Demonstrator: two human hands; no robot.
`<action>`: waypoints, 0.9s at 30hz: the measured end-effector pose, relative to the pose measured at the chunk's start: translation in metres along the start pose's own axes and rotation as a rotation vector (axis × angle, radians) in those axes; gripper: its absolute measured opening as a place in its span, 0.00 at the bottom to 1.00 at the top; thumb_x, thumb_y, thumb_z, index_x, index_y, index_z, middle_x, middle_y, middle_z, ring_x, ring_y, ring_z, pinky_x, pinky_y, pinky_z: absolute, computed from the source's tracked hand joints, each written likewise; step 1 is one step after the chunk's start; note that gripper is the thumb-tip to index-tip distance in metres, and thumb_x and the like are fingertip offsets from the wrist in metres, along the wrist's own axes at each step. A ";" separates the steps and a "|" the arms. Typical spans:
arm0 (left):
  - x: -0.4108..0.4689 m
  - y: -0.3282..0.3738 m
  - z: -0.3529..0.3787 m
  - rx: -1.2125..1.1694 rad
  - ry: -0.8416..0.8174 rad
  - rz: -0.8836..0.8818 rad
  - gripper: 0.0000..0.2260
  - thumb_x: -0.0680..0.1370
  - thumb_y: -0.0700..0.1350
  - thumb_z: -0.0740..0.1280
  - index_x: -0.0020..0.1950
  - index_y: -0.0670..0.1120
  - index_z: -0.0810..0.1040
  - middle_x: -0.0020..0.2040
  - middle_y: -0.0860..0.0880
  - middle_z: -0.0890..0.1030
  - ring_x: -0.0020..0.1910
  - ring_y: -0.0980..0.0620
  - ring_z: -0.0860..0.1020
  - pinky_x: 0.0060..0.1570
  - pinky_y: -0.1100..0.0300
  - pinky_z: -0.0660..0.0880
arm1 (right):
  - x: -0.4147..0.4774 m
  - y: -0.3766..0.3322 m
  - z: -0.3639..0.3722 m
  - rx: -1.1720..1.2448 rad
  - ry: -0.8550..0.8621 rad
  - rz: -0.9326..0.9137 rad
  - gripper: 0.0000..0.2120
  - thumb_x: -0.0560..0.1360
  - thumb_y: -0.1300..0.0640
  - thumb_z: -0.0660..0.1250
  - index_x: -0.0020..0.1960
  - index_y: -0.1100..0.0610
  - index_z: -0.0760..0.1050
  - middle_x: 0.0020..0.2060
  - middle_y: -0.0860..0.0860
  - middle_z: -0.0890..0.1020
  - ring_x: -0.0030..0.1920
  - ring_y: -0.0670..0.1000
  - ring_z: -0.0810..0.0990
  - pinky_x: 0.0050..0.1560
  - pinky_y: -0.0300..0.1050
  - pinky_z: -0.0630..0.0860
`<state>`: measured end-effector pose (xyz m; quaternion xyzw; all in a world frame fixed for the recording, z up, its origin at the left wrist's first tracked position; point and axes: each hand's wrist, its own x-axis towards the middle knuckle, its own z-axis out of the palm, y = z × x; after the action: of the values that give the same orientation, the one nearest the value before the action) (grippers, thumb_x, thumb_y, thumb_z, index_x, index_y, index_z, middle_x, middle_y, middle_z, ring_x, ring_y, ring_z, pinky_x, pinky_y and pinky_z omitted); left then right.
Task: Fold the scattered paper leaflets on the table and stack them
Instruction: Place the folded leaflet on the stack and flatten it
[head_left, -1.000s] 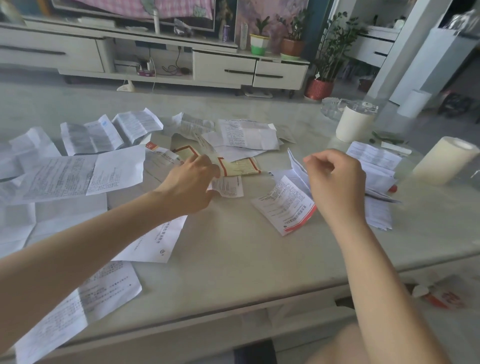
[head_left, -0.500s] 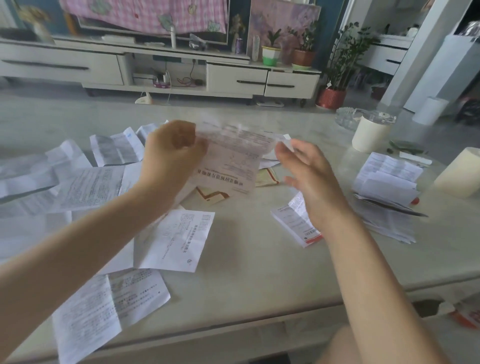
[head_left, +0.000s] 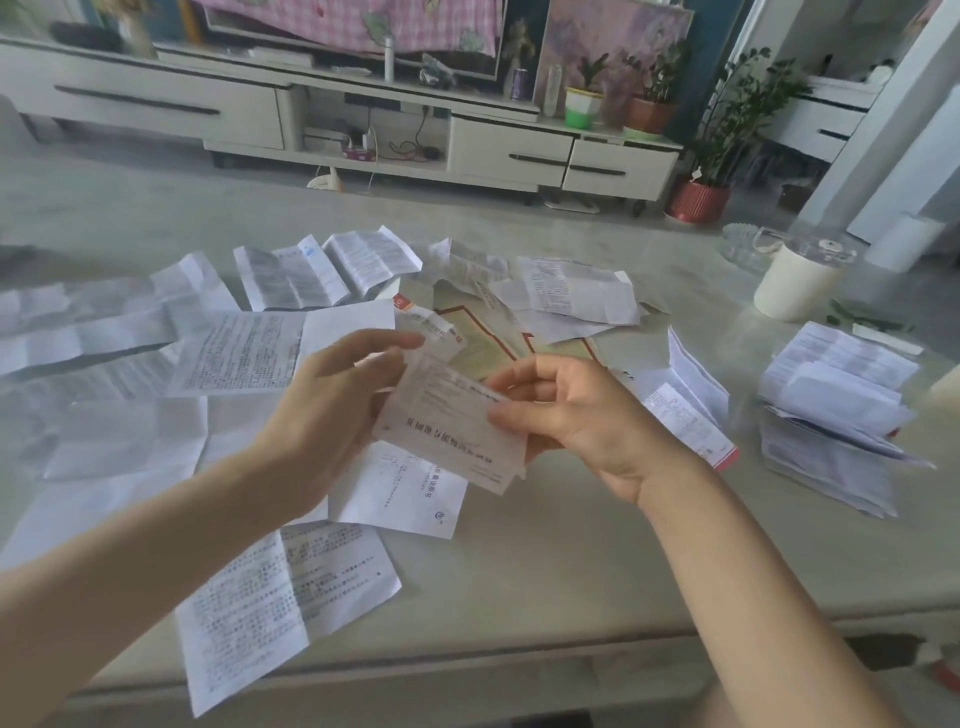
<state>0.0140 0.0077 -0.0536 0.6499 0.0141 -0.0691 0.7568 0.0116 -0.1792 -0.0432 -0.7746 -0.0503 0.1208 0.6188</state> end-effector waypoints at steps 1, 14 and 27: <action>0.000 0.001 -0.001 -0.100 -0.056 -0.075 0.10 0.81 0.44 0.57 0.49 0.43 0.78 0.41 0.43 0.83 0.35 0.49 0.81 0.37 0.57 0.79 | 0.000 0.000 0.000 -0.016 0.030 -0.006 0.08 0.71 0.67 0.69 0.46 0.57 0.76 0.39 0.55 0.80 0.37 0.49 0.80 0.32 0.39 0.78; -0.008 -0.009 0.007 0.256 -0.128 0.075 0.05 0.73 0.41 0.69 0.47 0.41 0.80 0.42 0.39 0.83 0.38 0.47 0.82 0.36 0.56 0.80 | -0.005 0.002 0.011 -0.067 0.066 -0.043 0.00 0.74 0.62 0.68 0.44 0.59 0.78 0.40 0.55 0.83 0.39 0.45 0.79 0.43 0.31 0.74; -0.010 -0.017 0.013 0.121 -0.160 -0.044 0.03 0.74 0.38 0.68 0.45 0.42 0.82 0.40 0.44 0.85 0.33 0.50 0.83 0.30 0.63 0.78 | -0.016 0.005 0.001 0.021 0.124 0.115 0.08 0.71 0.58 0.70 0.36 0.58 0.74 0.29 0.50 0.77 0.27 0.44 0.74 0.28 0.34 0.72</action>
<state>0.0008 -0.0065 -0.0670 0.6862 -0.0364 -0.1382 0.7132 -0.0048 -0.1830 -0.0461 -0.7755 0.0337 0.1085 0.6211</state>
